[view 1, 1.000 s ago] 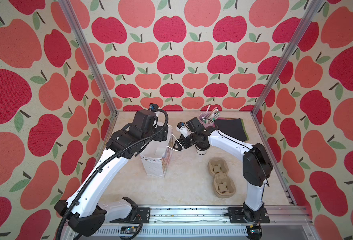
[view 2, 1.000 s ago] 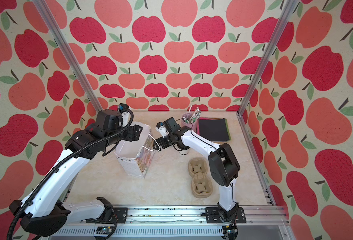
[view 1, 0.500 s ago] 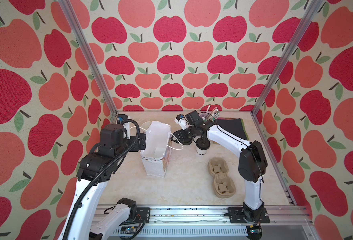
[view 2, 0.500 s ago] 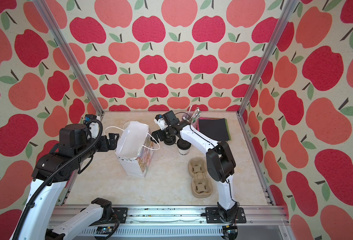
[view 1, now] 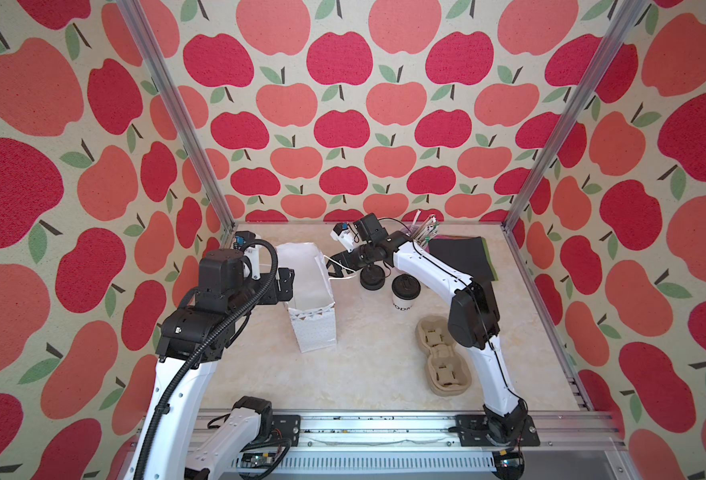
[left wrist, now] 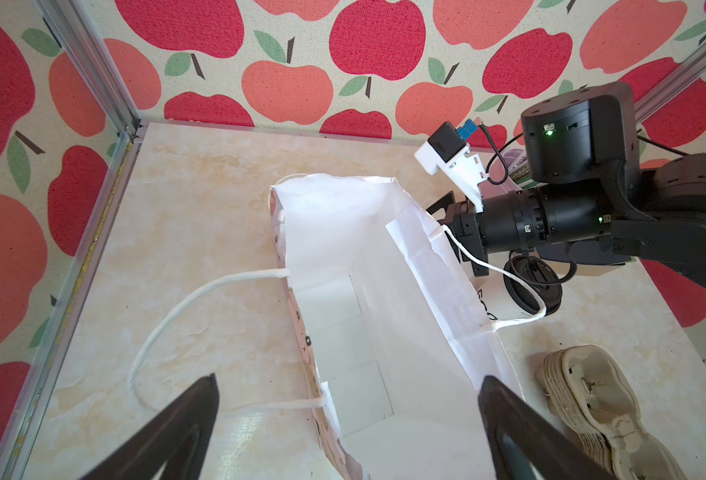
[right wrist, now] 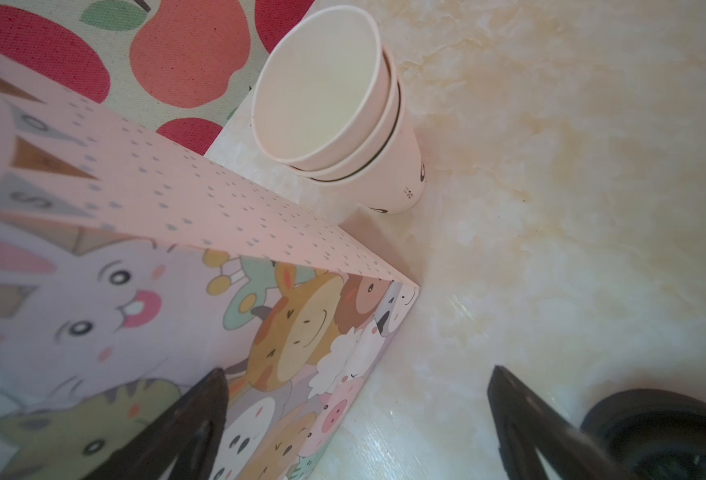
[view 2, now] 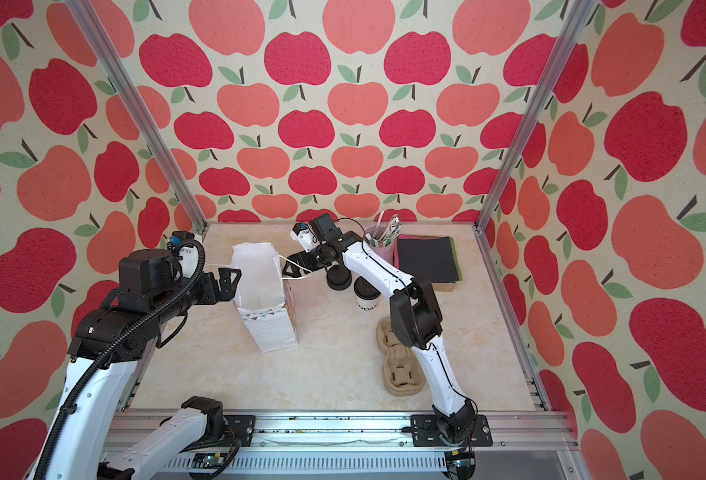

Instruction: Pack the takeout coffee

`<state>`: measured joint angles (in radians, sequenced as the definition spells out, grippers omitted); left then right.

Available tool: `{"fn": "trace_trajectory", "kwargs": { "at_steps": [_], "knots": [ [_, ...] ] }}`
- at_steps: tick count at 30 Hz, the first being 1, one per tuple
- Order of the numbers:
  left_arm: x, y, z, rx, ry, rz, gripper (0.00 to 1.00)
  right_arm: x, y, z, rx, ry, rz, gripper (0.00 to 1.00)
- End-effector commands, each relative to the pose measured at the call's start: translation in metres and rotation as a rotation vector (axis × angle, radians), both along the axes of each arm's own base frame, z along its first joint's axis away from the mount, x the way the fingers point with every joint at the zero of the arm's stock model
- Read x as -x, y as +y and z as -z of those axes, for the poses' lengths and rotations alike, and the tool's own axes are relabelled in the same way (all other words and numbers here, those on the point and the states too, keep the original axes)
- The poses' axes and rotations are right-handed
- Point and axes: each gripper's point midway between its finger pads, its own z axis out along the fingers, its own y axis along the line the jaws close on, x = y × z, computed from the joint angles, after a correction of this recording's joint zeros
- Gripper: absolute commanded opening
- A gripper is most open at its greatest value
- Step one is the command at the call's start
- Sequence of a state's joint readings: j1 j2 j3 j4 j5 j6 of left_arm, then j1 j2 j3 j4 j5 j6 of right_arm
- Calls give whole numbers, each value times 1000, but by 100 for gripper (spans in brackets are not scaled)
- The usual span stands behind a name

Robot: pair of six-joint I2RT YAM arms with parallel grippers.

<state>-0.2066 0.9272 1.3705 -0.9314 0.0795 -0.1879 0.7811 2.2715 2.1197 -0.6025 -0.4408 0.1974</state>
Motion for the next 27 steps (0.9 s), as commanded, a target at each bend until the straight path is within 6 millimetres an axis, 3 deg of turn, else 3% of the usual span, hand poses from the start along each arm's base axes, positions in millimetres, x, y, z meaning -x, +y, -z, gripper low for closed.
{"fn": "trace_trajectory", "kwargs": {
  "at_steps": [1,6,10,17,27],
  "knots": [
    [-4,0,-12,-17,-21,21,100,23,13,4,2,46,-93,99],
    [-12,8,-19,-73,-21,10,99,38,25,2,-28,68,-162,99],
    [-20,15,-26,-118,-20,7,97,40,25,1,-13,44,-171,99],
    [-43,25,-22,-199,39,11,93,13,-1,1,70,-21,-75,99],
    [-87,24,-16,-245,69,91,84,-4,-40,-11,138,-113,0,99]
  ]
}}
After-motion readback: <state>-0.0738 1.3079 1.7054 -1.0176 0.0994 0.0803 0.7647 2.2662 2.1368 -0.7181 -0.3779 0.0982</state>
